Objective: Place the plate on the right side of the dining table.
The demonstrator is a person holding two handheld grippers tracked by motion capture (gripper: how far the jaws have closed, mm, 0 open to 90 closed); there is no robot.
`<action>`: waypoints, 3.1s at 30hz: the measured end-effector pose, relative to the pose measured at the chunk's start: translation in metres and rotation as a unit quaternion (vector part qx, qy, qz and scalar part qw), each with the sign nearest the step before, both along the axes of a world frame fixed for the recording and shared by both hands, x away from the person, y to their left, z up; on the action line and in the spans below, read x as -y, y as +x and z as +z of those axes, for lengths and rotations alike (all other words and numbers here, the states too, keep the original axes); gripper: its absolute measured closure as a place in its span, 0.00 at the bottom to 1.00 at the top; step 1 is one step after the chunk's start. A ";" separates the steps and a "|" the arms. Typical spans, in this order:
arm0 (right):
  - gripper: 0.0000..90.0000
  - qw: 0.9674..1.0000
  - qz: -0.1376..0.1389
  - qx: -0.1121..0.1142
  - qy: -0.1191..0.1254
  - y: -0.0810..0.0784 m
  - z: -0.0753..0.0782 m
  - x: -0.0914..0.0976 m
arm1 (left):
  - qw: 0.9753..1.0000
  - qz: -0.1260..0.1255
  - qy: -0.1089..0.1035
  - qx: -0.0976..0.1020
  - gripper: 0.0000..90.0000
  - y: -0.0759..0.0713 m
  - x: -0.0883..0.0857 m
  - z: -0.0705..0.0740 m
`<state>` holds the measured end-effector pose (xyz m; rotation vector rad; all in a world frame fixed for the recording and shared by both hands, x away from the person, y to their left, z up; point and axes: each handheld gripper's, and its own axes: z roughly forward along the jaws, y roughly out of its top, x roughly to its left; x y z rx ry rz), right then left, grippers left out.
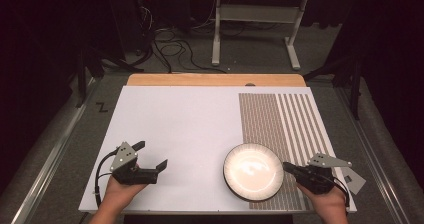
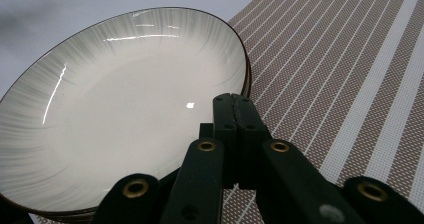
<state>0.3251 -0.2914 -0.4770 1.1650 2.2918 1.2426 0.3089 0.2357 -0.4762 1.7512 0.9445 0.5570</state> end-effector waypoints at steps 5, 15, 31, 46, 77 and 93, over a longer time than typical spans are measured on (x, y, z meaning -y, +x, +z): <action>1.00 1.000 0.002 -0.002 0.000 -0.001 0.000 0.000 | 1.000 -0.003 0.003 0.000 0.00 0.000 0.001 0.000; 1.00 1.000 0.009 -0.001 -0.002 -0.003 0.002 0.000 | 1.000 -0.007 0.006 -0.002 0.00 0.000 0.002 -0.001; 1.00 0.999 0.028 0.007 -0.017 -0.006 0.005 -0.012 | 1.000 -0.011 0.011 -0.004 0.00 0.000 0.002 -0.001; 1.00 1.000 0.005 0.002 -0.011 -0.003 0.003 -0.002 | 1.000 -0.015 0.015 -0.008 0.01 0.001 0.004 -0.002; 1.00 1.000 0.009 -0.003 -0.012 -0.001 -0.001 -0.005 | 1.000 -0.020 0.017 -0.010 0.01 0.001 0.006 -0.003; 1.00 1.000 0.009 0.000 -0.021 -0.002 -0.001 -0.006 | 1.000 -0.017 0.015 -0.012 0.01 0.002 0.004 -0.003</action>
